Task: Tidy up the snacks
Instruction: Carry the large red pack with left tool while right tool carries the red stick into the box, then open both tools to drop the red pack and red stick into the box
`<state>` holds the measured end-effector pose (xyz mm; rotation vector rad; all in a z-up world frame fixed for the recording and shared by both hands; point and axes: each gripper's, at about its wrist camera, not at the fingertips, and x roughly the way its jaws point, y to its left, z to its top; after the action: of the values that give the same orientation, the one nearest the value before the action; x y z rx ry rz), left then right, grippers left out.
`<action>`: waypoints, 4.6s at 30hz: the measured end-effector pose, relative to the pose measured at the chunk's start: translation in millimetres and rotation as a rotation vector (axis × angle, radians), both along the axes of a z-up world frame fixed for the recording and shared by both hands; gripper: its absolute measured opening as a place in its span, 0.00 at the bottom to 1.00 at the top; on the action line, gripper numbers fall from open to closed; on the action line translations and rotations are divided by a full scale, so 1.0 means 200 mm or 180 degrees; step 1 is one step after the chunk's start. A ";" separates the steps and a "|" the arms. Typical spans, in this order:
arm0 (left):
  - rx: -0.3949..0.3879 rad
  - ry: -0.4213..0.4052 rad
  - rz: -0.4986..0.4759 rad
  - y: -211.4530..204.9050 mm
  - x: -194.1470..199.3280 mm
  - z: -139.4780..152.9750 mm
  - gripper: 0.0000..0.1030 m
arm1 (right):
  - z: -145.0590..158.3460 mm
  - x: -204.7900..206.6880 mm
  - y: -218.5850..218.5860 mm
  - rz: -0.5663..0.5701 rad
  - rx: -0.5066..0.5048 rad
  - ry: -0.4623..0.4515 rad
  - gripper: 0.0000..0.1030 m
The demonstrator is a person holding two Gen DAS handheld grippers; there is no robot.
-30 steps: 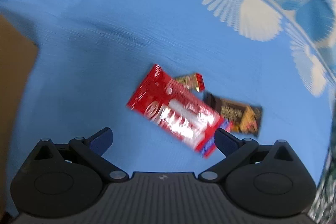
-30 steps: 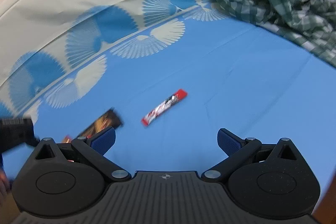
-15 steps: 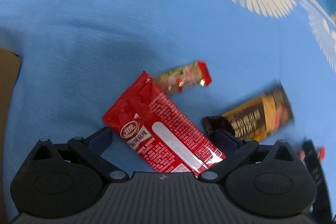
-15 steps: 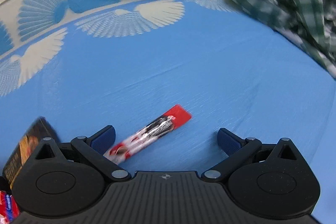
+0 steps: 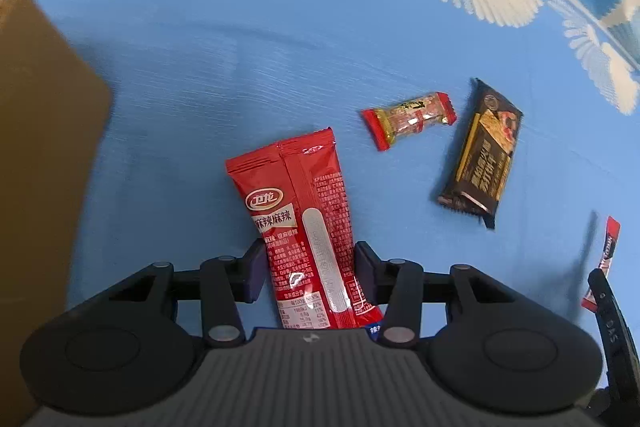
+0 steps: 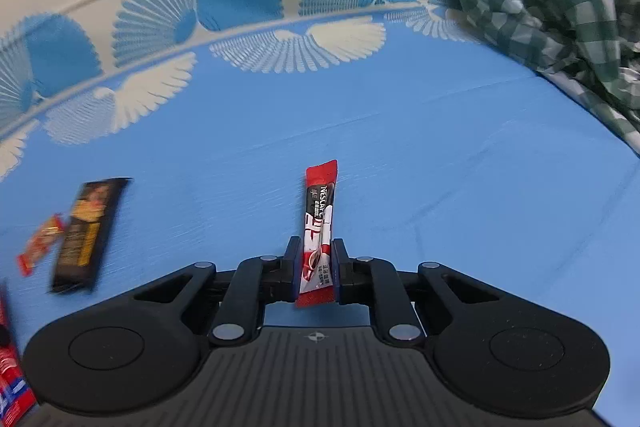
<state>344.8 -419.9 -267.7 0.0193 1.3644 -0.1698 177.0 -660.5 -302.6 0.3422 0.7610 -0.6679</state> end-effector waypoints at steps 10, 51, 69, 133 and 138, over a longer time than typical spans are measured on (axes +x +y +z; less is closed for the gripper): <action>-0.0105 -0.0630 -0.0363 0.25 -0.29 0.44 0.49 | 0.40 -0.29 0.45 0.0172 0.0192 -0.0430 0.15; 0.0023 -0.1421 -0.0130 1.95 -1.51 1.13 0.49 | 1.25 -0.98 2.30 0.2153 0.0140 -0.0727 0.15; -0.0032 -0.1422 -0.0111 1.98 -1.51 1.12 0.49 | 1.26 -0.95 2.37 0.2250 0.0029 -0.0644 0.15; 0.0298 -0.1004 -0.0058 1.90 -0.21 0.63 1.00 | 0.72 0.49 2.18 0.2126 0.0730 -0.0122 0.86; 0.0330 -0.0887 0.0031 1.96 -0.49 0.68 1.00 | 0.80 0.26 2.28 0.2240 0.0632 0.0077 0.99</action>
<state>247.1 -28.0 -132.1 0.1189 1.0937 -0.0842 229.6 -205.2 -142.6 0.2225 0.9042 0.0668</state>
